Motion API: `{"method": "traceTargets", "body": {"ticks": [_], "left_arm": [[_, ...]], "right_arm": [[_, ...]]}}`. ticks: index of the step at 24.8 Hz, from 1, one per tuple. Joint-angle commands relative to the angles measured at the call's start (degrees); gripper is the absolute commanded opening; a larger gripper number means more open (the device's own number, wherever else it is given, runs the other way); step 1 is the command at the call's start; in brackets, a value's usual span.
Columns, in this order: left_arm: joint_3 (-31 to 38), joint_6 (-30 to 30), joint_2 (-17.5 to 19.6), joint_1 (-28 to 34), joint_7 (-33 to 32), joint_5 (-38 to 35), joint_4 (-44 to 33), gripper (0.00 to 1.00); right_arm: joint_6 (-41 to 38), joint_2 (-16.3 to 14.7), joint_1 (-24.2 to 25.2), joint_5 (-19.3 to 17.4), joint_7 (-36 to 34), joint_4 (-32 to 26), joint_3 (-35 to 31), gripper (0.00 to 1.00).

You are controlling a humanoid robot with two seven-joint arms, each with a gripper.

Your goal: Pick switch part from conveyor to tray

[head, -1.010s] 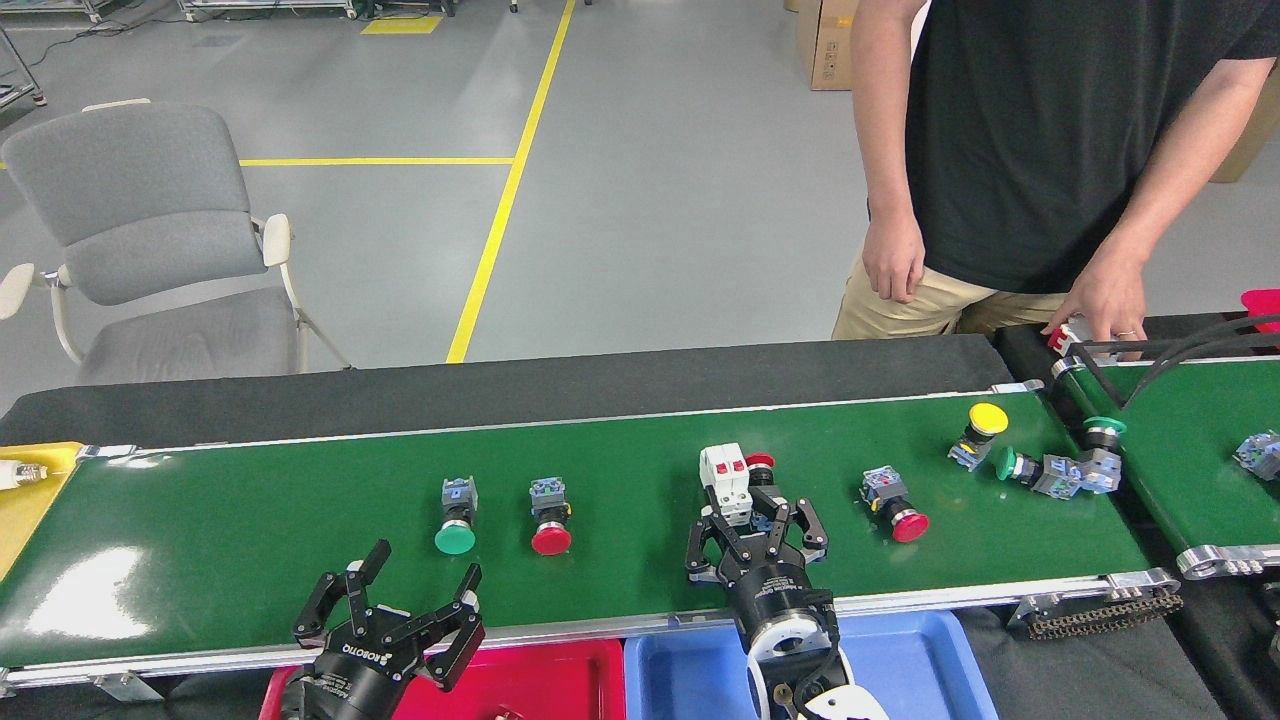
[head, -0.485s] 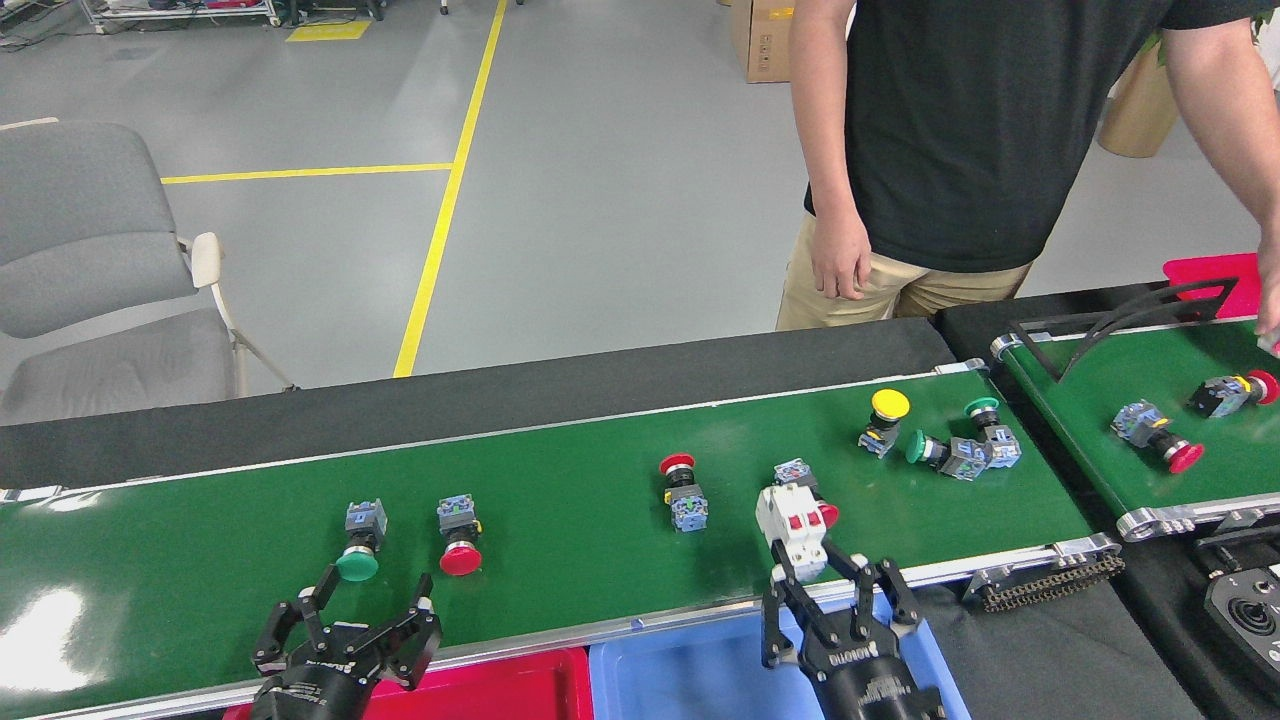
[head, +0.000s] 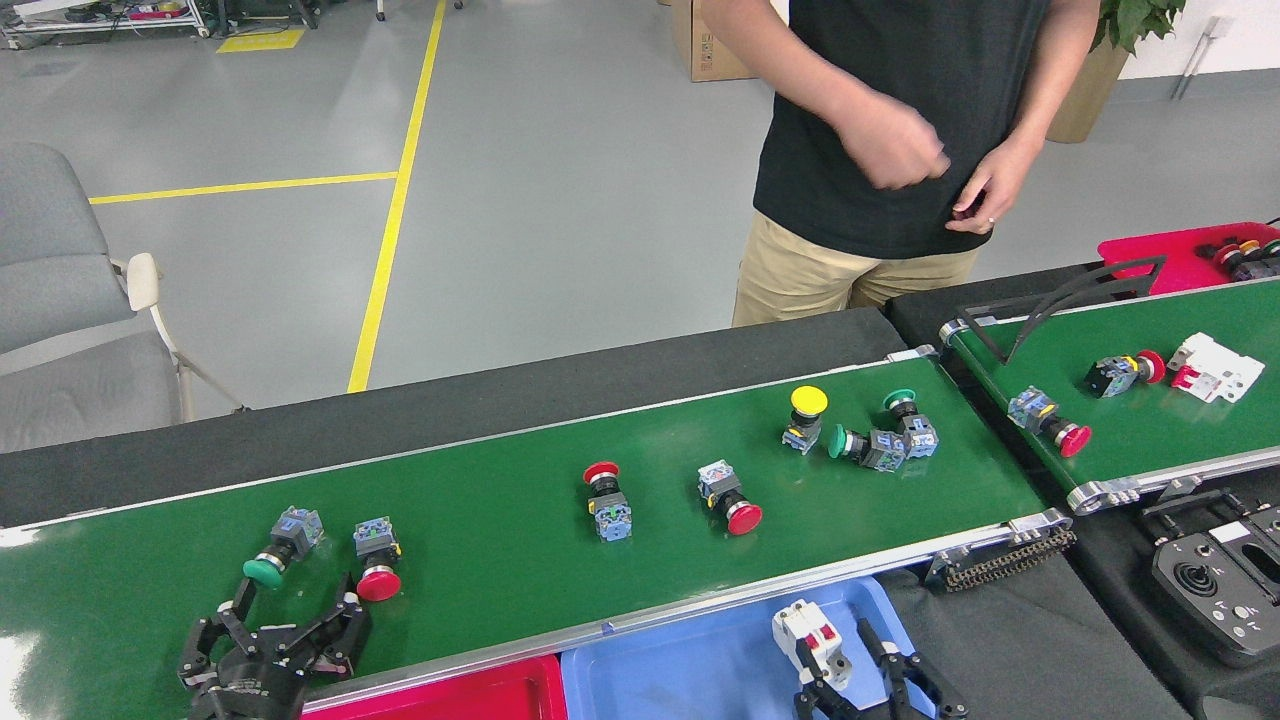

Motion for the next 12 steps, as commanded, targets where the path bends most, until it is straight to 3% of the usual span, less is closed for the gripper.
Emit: {"method": "traceTargets", "body": {"ticks": [1, 10, 11, 12], "left_arm": [[0.99, 0.55, 1.08, -2.07, 0.54, 0.14, 1.37, 0.99], [1.87, 0.55, 4.16, -10.15, 0.8, 0.23, 11.56, 0.97], [1.87, 0.46, 4.16, -10.68, 0.89, 0.32, 12.0, 0.86], [1.87, 0.02, 4.24, -10.68, 0.89, 0.67, 12.0, 0.64]], "right_arm": [[0.46, 2.93, -0.66, -0.09, 0.99, -0.84, -0.74, 0.99], [1.96, 5.13, -9.01, 1.15, 12.76, 1.71, 0.93, 0.98], [2.05, 6.01, -10.24, 2.55, 14.87, 2.41, 2.59, 0.98], [2.13, 7.06, -11.38, 4.22, 16.36, 3.46, 4.0, 0.98]]}}
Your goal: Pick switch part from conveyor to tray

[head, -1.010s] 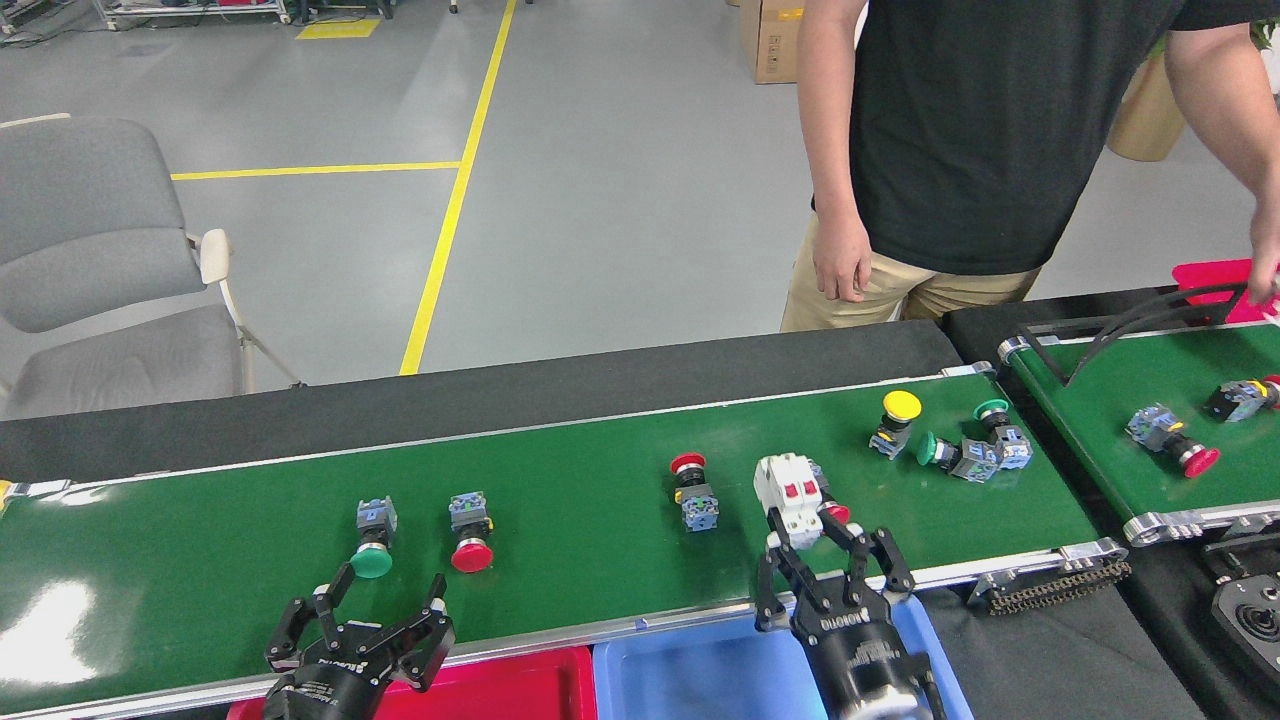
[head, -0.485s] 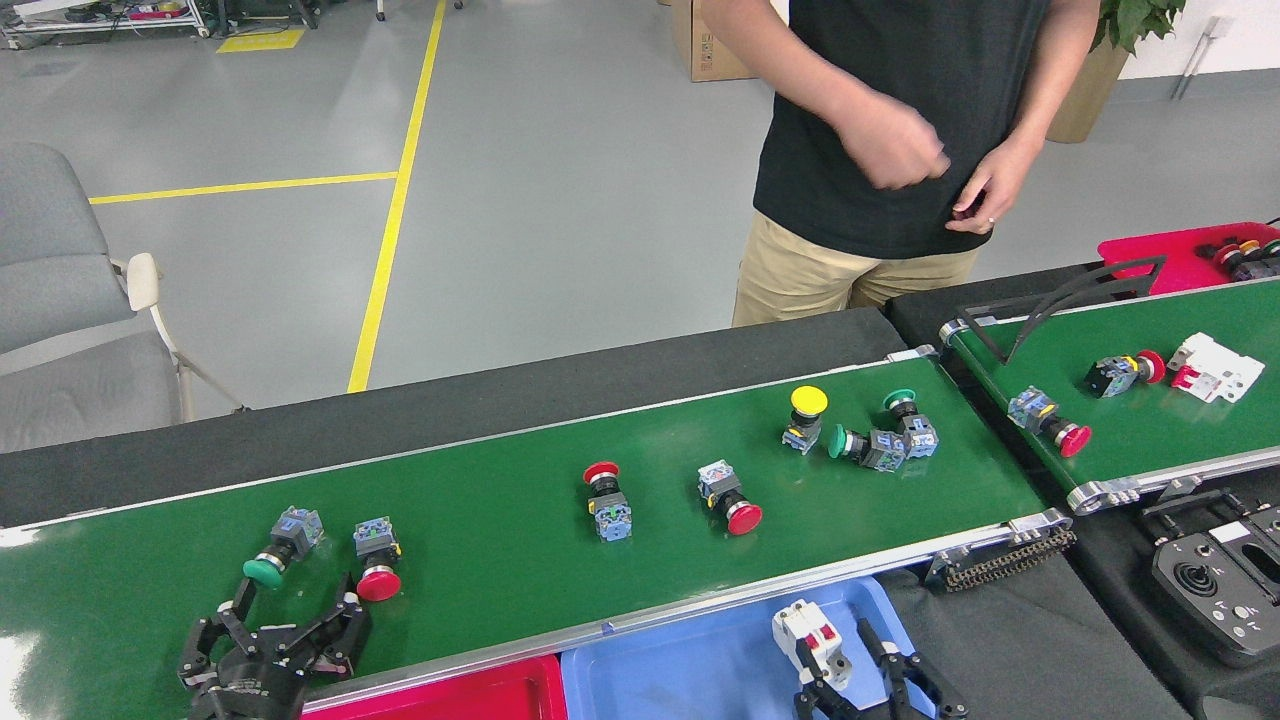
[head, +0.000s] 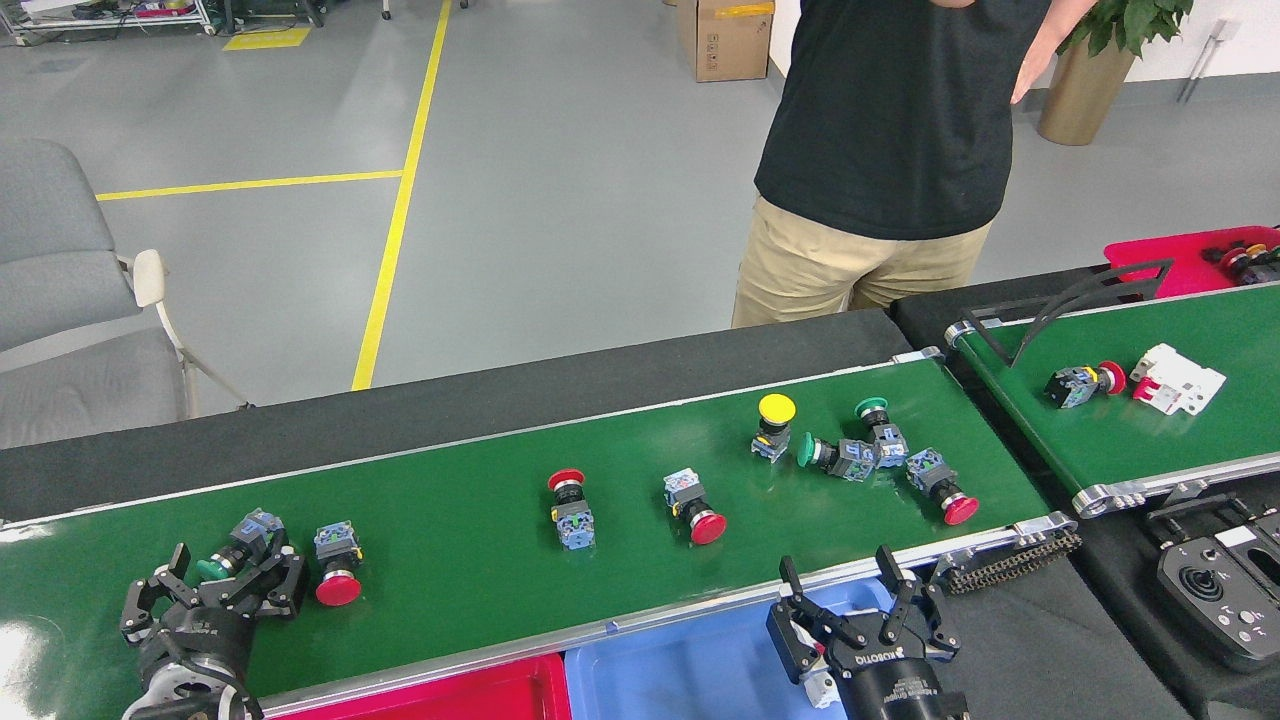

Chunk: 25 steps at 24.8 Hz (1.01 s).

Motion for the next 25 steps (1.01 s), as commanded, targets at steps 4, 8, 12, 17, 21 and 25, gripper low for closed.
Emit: {"method": "traceTargets", "body": {"ticks": [4, 8, 12, 17, 21, 25], "left_arm": [[-0.31, -4.92, 0.71, -0.48, 0.58, 6.04, -0.17, 0.16], [-0.48, -10.45, 0.18, -0.48, 0.75, 6.57, -0.43, 0.05], [-0.57, -15.2, -0.08, -0.48, 1.28, 6.57, -6.05, 0.04], [-0.22, -37.61, -0.08, 2.95, 1.11, 6.57, -16.51, 0.07], [0.83, -47.1, -0.17, 11.48, 0.75, 6.21, -22.67, 0.19], [1.27, -47.1, -2.72, 18.51, 0.67, 6.21, -25.04, 0.64]], "right_arm": [[0.45, 7.41, -4.82, 7.68, 4.11, 7.14, 3.26, 0.98], [7.04, 7.76, -8.34, 8.47, 5.78, 11.27, 9.06, 0.98], [12.67, 7.76, -13.52, 7.68, 5.87, 18.04, 13.1, 0.98], [17.77, 7.68, -15.19, 7.41, 5.61, 22.35, 13.45, 0.94], [19.52, 7.59, -15.46, 7.59, 5.52, 23.4, 13.54, 0.32], [19.26, 7.41, -15.46, 7.68, 5.25, 23.14, 13.63, 0.05]]}}
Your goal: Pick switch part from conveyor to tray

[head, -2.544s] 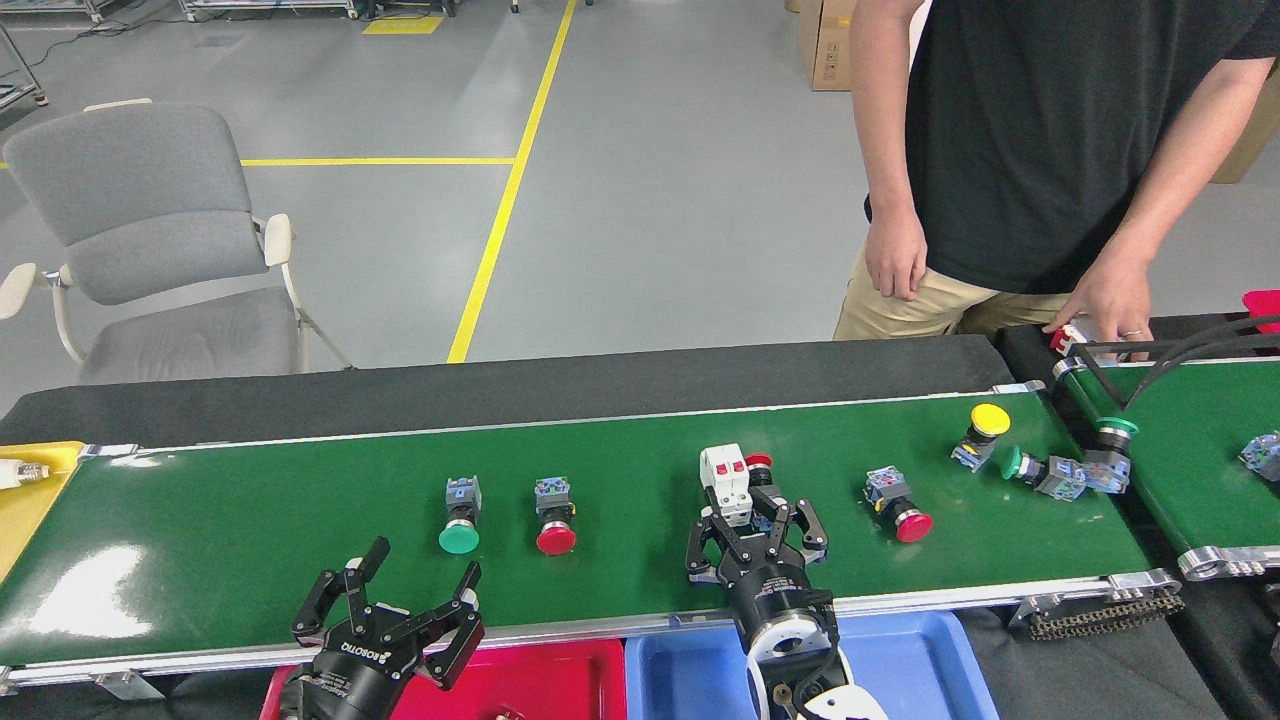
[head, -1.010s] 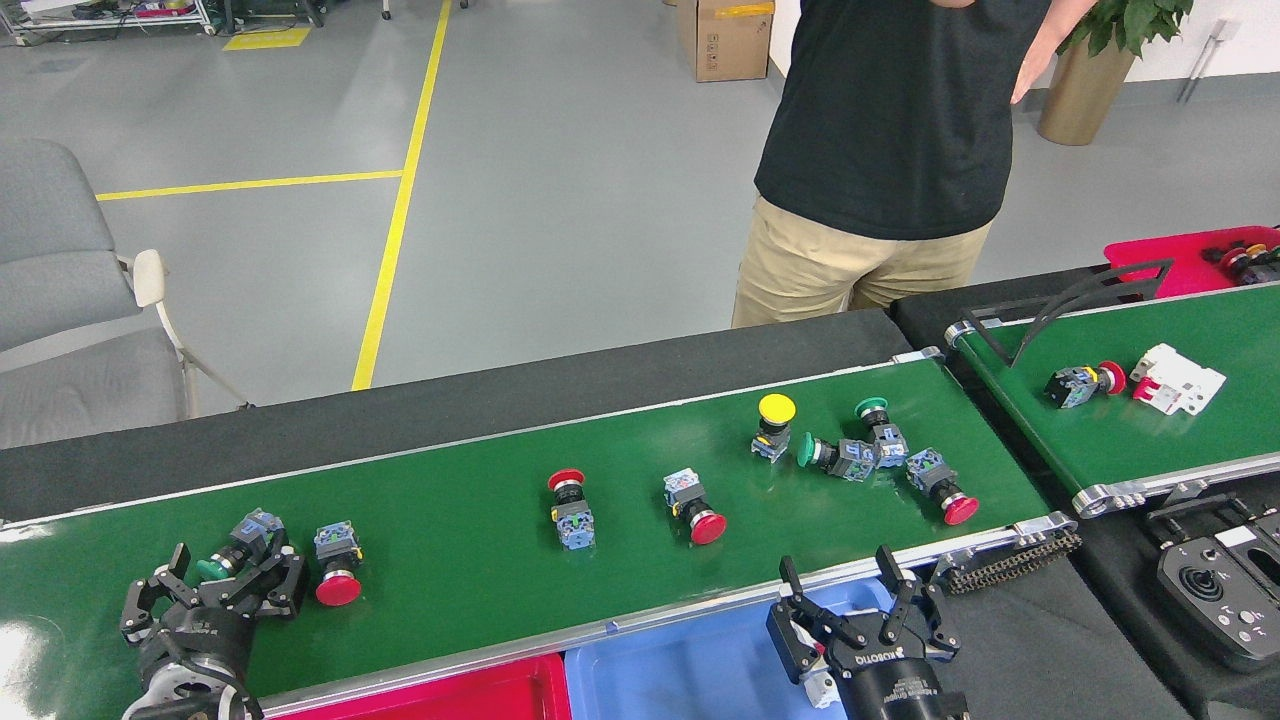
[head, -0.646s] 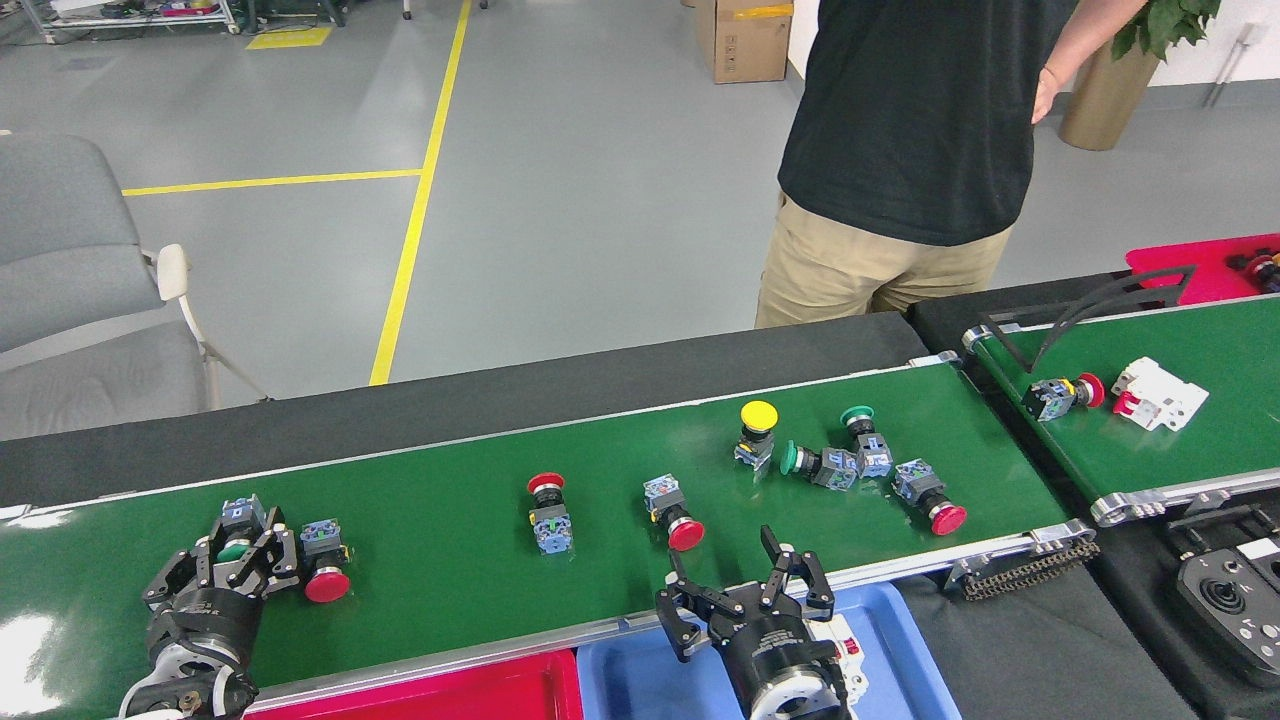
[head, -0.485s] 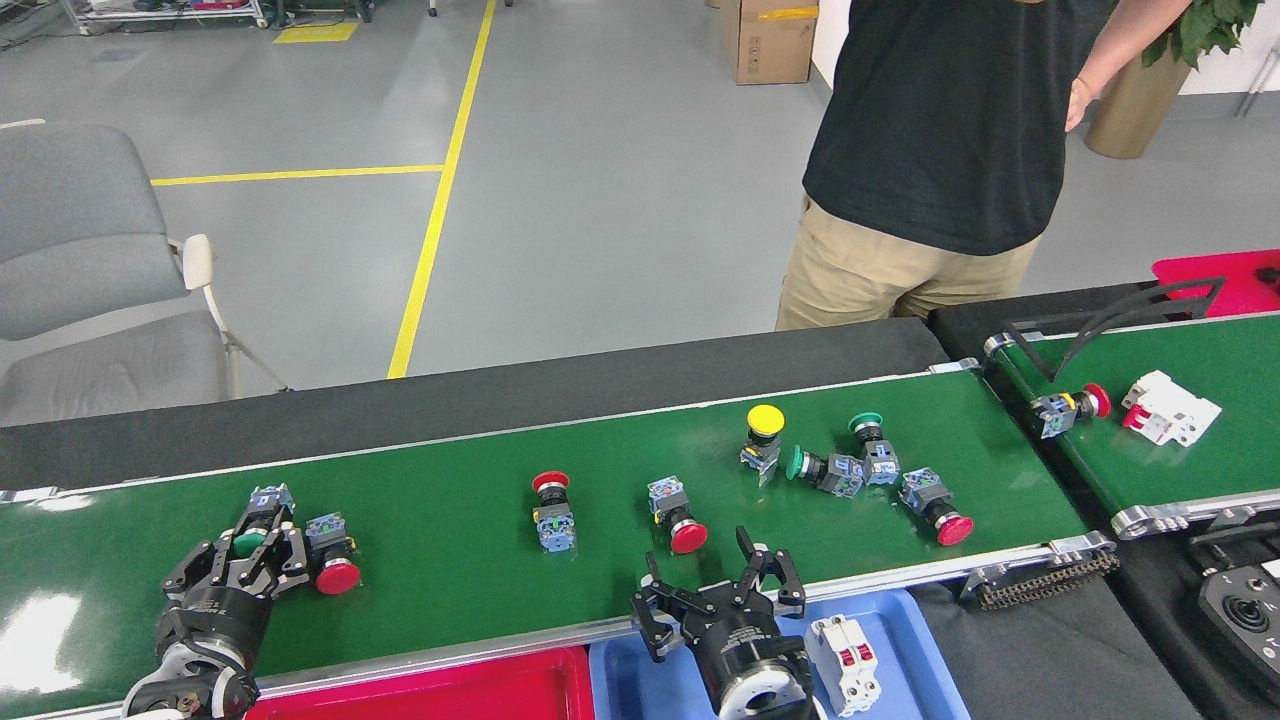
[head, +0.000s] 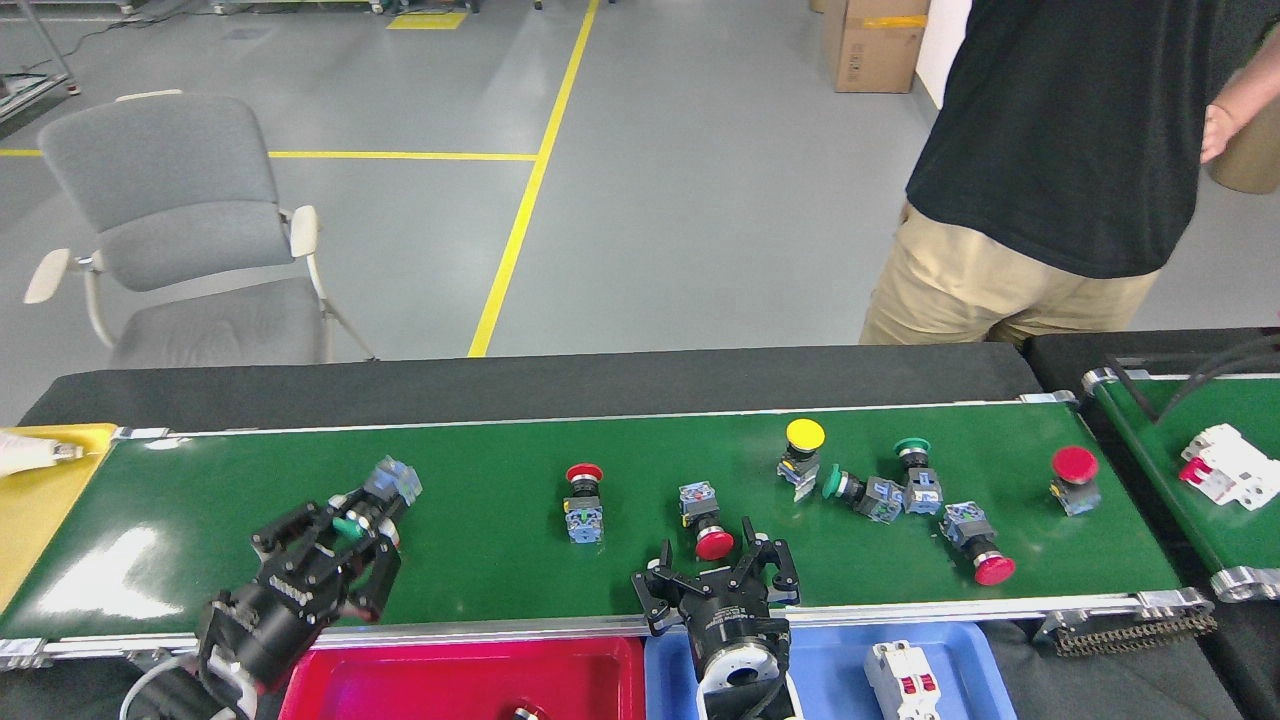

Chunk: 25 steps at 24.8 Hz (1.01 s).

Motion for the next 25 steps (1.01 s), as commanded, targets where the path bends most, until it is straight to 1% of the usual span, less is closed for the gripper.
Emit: {"method": "traceTargets", "body": {"ticks": [1, 2, 3, 7, 10, 11, 12, 13, 14, 15, 16, 17, 18, 21, 23, 25], "left_arm": [[1.54, -0.83, -2.36, 0.66, 0.15, 0.07, -1.23, 0.8], [3.48, -0.83, -3.94, 1.28, 0.15, 0.07, -1.75, 0.94], [5.49, -0.83, -5.34, 1.98, 0.24, 0.16, -2.28, 0.99], [8.57, -0.83, -7.1, 3.21, 0.32, 0.16, -3.95, 1.0], [13.67, -0.48, -10.44, 3.12, 0.76, 0.25, -5.53, 1.0], [15.17, 5.67, -11.76, 2.95, 0.76, 0.07, -6.06, 0.99], [15.78, 14.99, -12.2, 2.95, 0.76, -0.1, -6.15, 0.99], [15.61, 23.06, -11.94, 3.21, 0.76, -0.54, -6.15, 0.99], [15.69, 27.55, -11.15, 3.39, 0.76, -1.42, -6.06, 0.99], [16.13, 27.91, -10.01, 3.74, 0.85, -2.39, -5.97, 0.99], [16.22, 27.82, -9.12, 4.0, 0.85, -2.48, -5.8, 0.99], [16.31, 27.82, -8.33, 4.09, 0.85, -2.48, -5.62, 0.99], [16.31, 27.82, -7.89, 4.18, 0.85, -2.56, -5.45, 0.99], [15.78, 27.65, -7.37, 4.09, 0.85, -2.74, -5.27, 0.99], [15.78, 25.89, -6.4, 4.09, 0.76, -2.56, -4.3, 1.0], [16.05, 24.39, -5.08, 3.65, 0.59, -2.21, -3.07, 1.0]], "right_arm": [[0.7, -0.19, -0.54, 0.07, -0.74, -0.54, -0.38, 0.03], [0.61, -0.19, -0.54, 0.07, -1.36, -0.81, -0.29, 0.02], [0.43, -0.19, -0.62, 0.07, -1.8, -1.16, -0.29, 0.02], [-2.64, -0.37, 0.43, 0.16, -3.47, -5.2, -0.11, 0.02], [-10.11, -1.69, 2.45, 0.16, -3.73, -10.74, 1.12, 0.03], [-13.19, -1.77, 3.68, 0.16, -3.73, -13.11, 1.91, 0.06], [-16.7, -1.77, 4.91, 0.16, -3.73, -15.4, 3.05, 0.08], [-19.77, -1.86, 5.79, 0.25, -3.82, -16.54, 4.54, 0.11], [-22.68, -2.04, 6.49, 0.25, -3.91, -16.98, 6.3, 0.18], [-24.7, -2.48, 7.02, 0.34, -4.69, -16.98, 7.88, 0.38], [-25.49, -2.92, 7.37, 0.34, -5.66, -16.98, 9.11, 0.65], [-25.85, -3.62, 7.64, 0.34, -6.89, -17.16, 10.34, 0.96], [-26.02, -4.32, 7.64, 0.34, -7.6, -17.16, 11.92, 0.99], [-27.95, -6.78, 7.55, 0.34, -7.68, -17.24, 13.42, 0.99], [-28.4, -6.7, 7.72, 0.16, -7.77, -17.33, 13.33, 0.99], [-27.78, -6.61, 7.81, -0.01, -7.68, -18.65, 12.54, 0.99]]}}
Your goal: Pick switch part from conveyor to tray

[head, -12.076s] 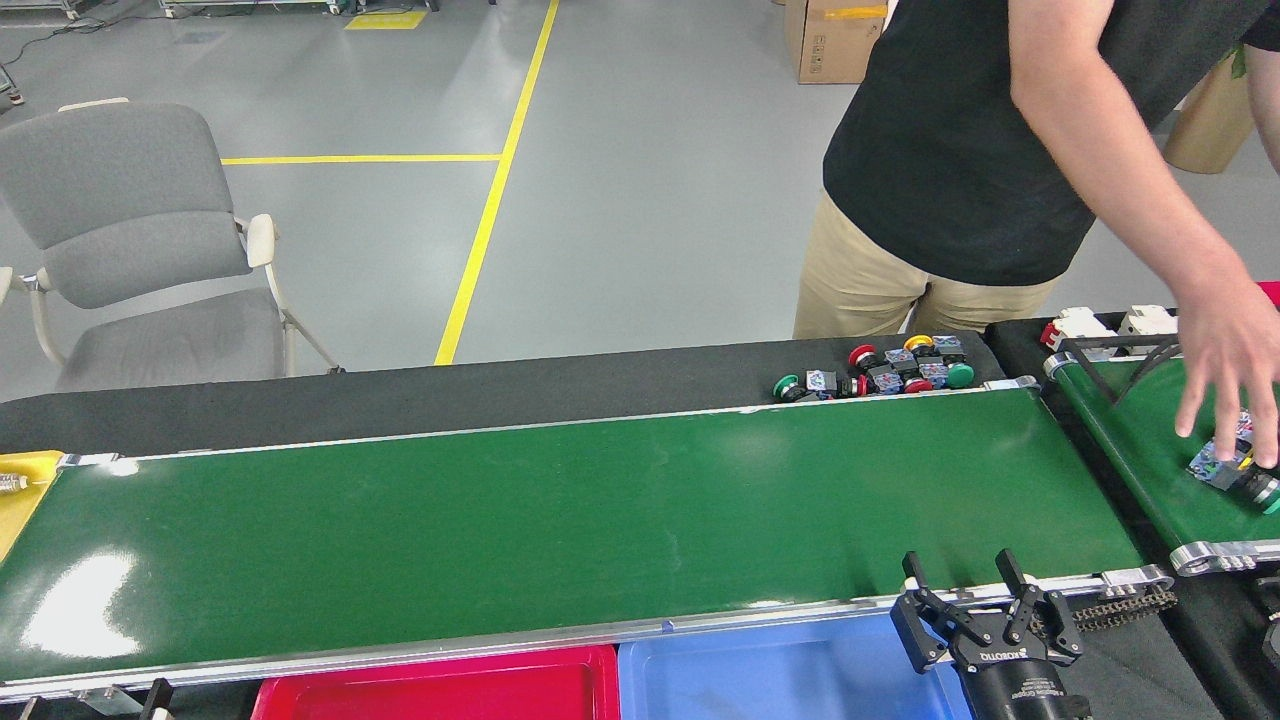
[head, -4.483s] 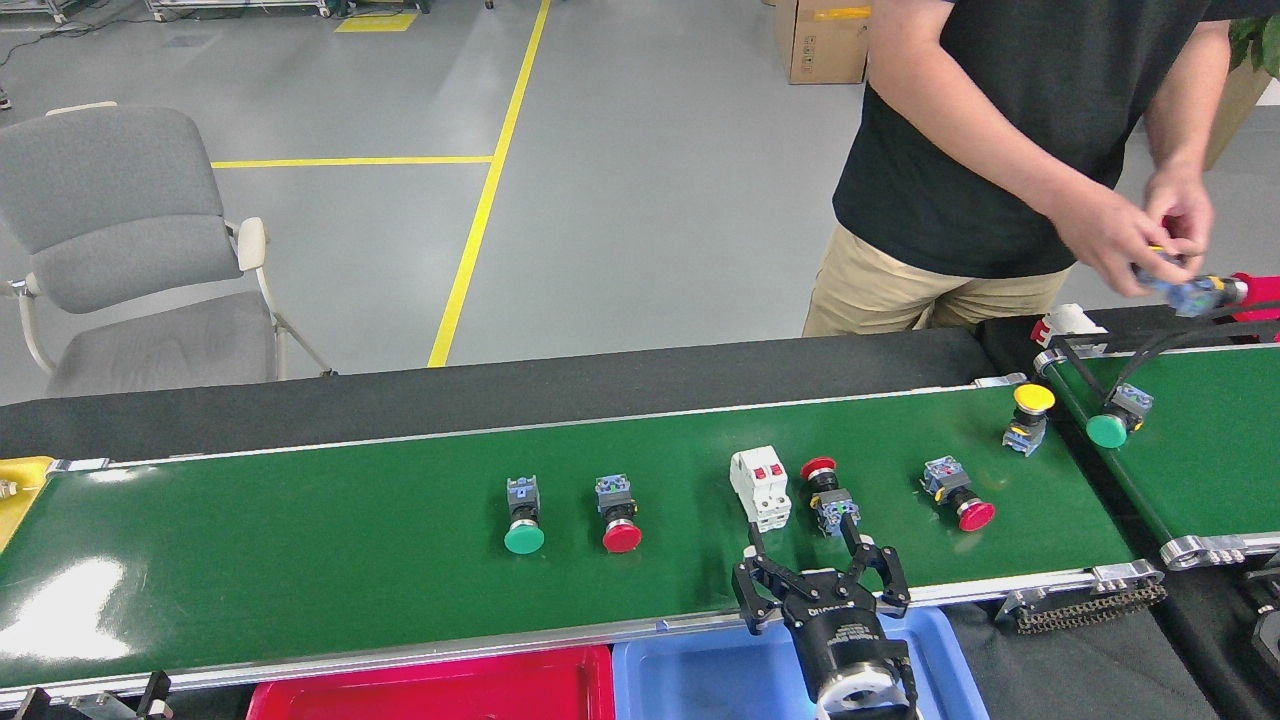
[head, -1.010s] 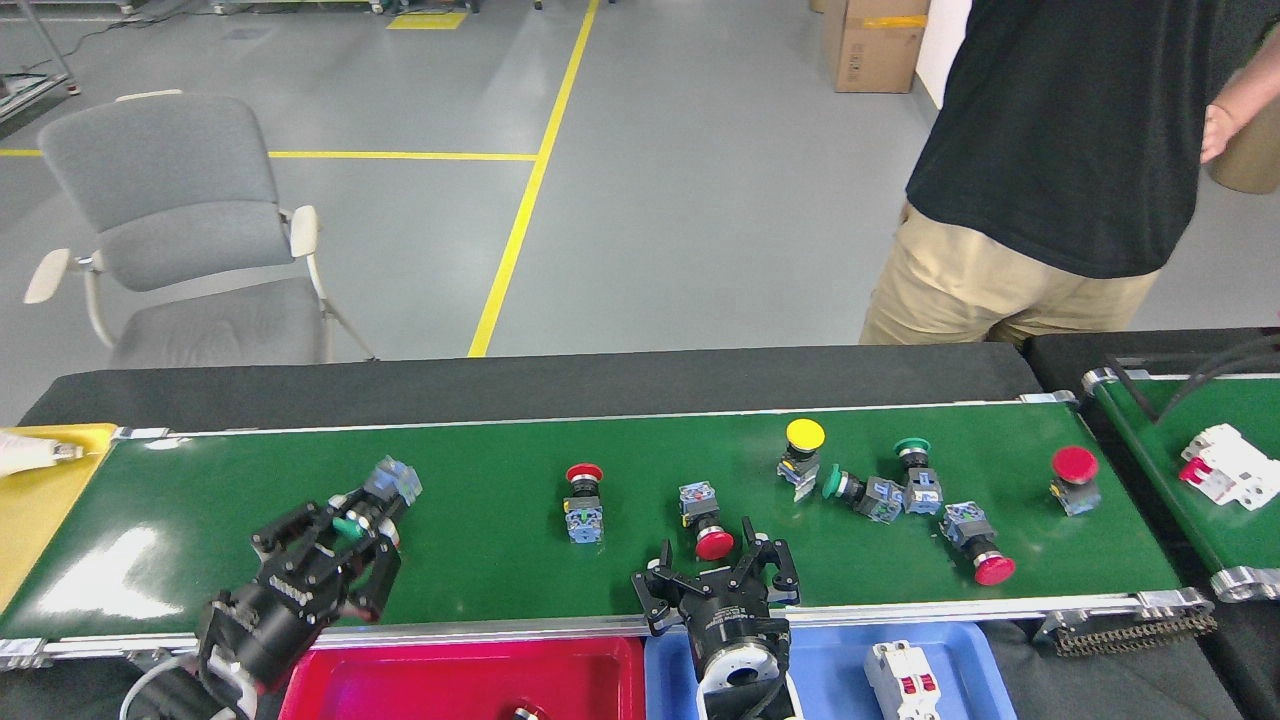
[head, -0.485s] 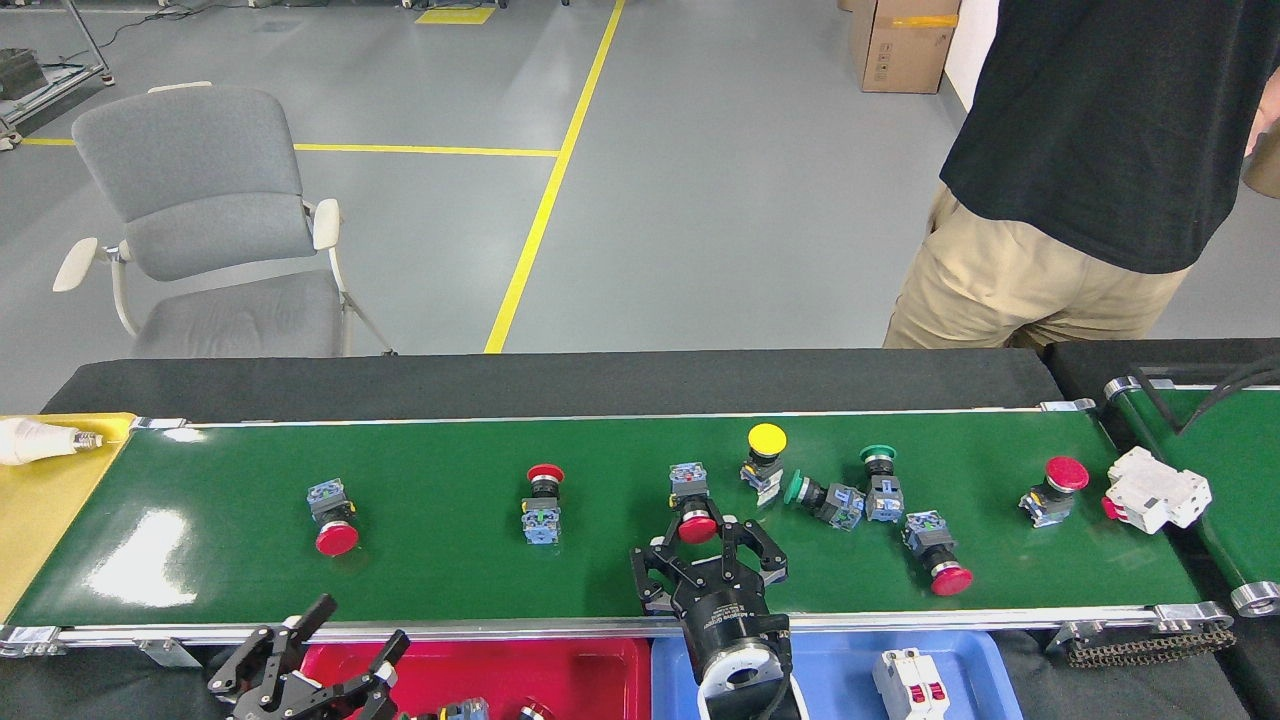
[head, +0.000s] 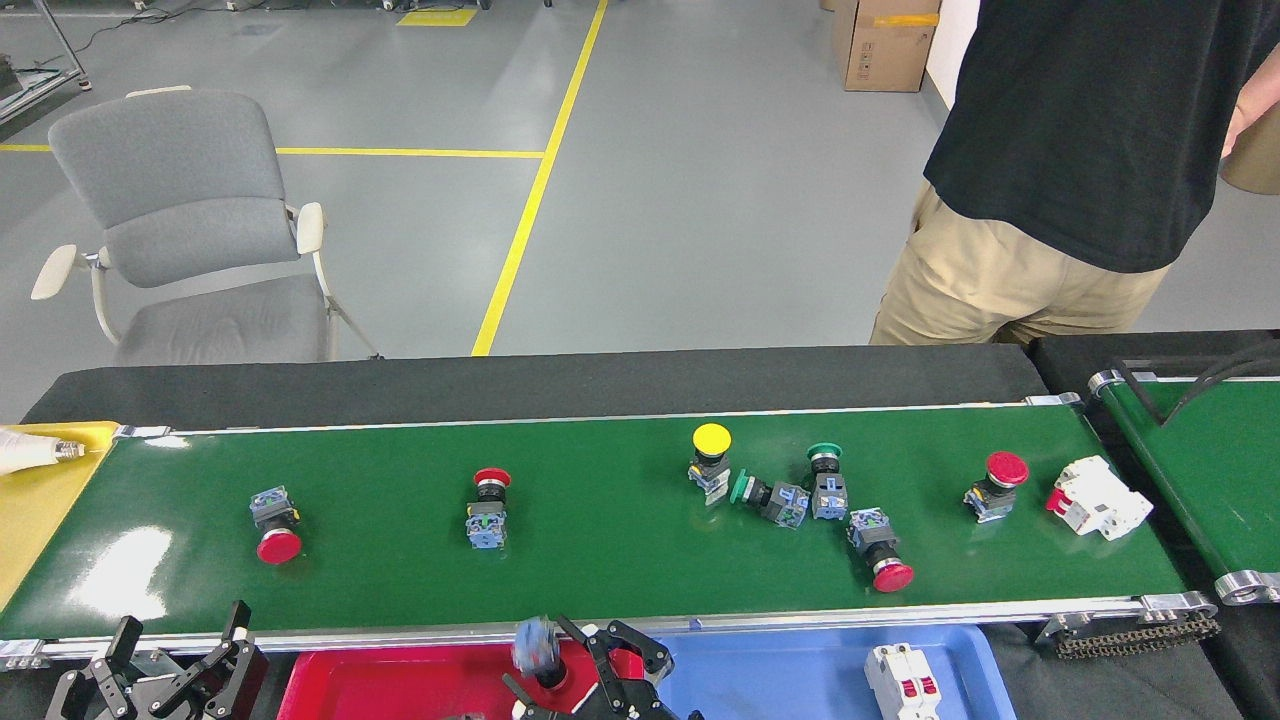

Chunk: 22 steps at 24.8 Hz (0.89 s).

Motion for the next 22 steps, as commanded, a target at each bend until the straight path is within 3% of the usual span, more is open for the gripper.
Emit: {"method": "traceTargets", "body": {"ticks": [1, 5, 9, 17, 22], "left_arm": [[0.29, -1.82, 2.09, -1.09, 0.09, 0.35, 0.79, 1.0], [0.21, -1.82, 6.48, -2.5, -0.52, 4.48, 6.33, 1.0], [1.08, -1.12, 9.03, -4.96, -1.93, 5.98, 12.04, 1.0], [0.29, 2.31, 14.92, -17.26, -1.93, 5.45, 26.02, 1.0], [-5.07, 7.23, 18.17, -25.26, -1.4, 5.27, 38.59, 0.99]], "right_arm": [[1.54, 0.17, -0.28, -0.17, -0.76, -2.41, -2.39, 0.99], [12.26, 0.61, 3.85, -0.96, -7.09, -3.37, -13.99, 0.99], [22.28, 0.52, 7.63, -3.24, -12.97, -3.55, -17.95, 0.99], [28.61, 2.72, 7.81, -3.86, -8.32, -2.58, -17.77, 0.99], [28.61, 6.41, 2.36, -3.24, -3.22, 3.75, -16.37, 0.98]]}}
